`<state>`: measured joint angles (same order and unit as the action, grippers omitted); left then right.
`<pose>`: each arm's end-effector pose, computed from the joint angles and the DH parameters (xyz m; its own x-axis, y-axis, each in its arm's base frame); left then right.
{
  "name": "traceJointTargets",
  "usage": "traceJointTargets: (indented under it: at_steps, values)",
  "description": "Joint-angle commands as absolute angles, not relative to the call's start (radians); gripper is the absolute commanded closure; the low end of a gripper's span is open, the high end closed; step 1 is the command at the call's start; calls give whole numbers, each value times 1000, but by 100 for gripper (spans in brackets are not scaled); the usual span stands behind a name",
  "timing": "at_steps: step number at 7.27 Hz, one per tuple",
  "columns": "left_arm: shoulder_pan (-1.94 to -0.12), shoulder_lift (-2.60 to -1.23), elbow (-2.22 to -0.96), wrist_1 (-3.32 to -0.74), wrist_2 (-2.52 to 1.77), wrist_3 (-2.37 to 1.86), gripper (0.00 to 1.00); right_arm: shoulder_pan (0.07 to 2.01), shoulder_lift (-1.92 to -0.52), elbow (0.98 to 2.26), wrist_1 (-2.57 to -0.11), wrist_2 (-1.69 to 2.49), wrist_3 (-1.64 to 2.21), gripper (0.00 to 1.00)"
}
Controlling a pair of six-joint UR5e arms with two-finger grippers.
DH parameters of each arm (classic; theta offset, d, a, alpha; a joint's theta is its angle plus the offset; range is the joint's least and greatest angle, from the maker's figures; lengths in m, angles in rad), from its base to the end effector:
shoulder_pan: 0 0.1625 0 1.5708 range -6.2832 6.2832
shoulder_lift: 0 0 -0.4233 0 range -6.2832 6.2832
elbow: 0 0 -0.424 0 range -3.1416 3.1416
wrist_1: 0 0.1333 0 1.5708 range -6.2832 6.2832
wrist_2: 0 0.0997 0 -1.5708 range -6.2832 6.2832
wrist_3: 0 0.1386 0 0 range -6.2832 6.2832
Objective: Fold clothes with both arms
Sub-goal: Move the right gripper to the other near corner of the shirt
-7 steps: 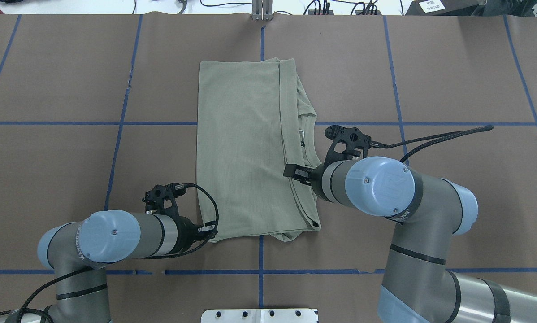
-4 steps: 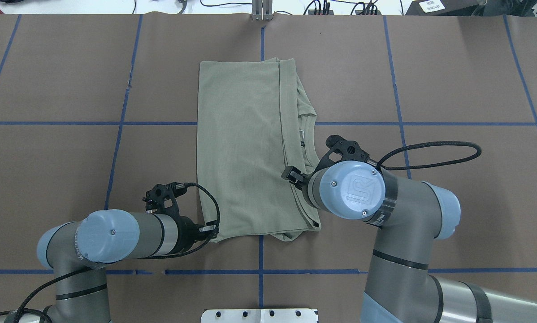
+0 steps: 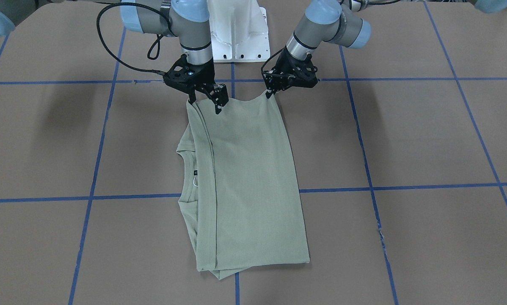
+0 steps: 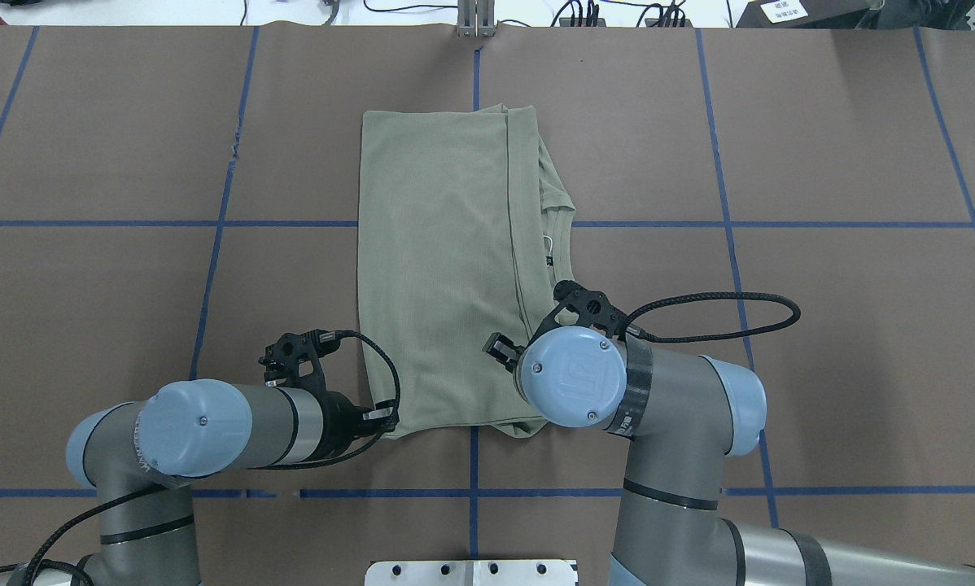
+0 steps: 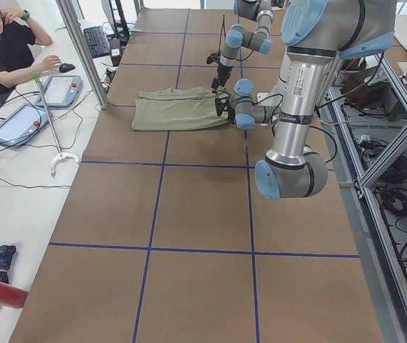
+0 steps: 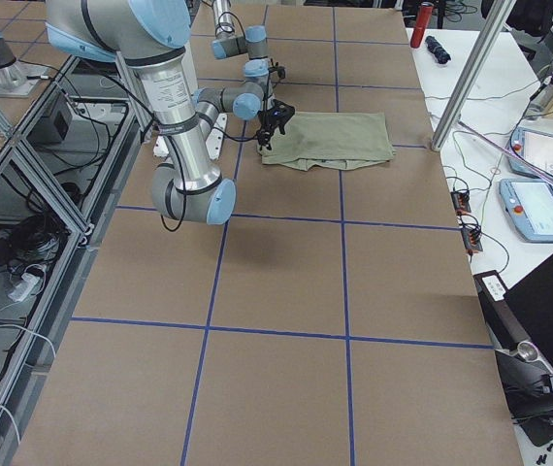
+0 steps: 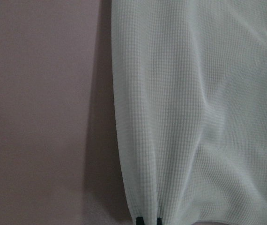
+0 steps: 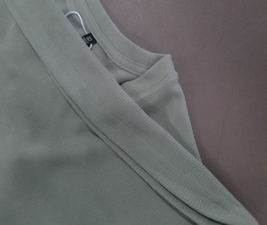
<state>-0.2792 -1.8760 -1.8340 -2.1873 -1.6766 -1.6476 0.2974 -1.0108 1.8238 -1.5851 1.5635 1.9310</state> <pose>0.5919 -0.2931 0.2975 0.3469 -0.1788 -0.9207 0.2072 0.9720 -0.1107 -0.6157 -0.3292 0.2384 0.5192 0.5278 0.6723 -0.5140 0.8212 -0.2478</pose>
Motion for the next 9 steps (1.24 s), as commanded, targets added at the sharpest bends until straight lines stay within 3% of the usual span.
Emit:
traceJointTargets:
  at_steps: [1,8,9]
  values:
    - [-279,-1876,-1835,-2187,-1677,-1647,100,262,-1011,1798,-1583,1528,1939,0]
    - [-281,-1875,-1832,-2187,-1678,-1647,100,250,-1008,1784,-1580,1493,1910,1]
    - [-281,-1873,-1830,-2187,-1678,-1647,100,252,-1017,1816,-1588,1488,1700,0]
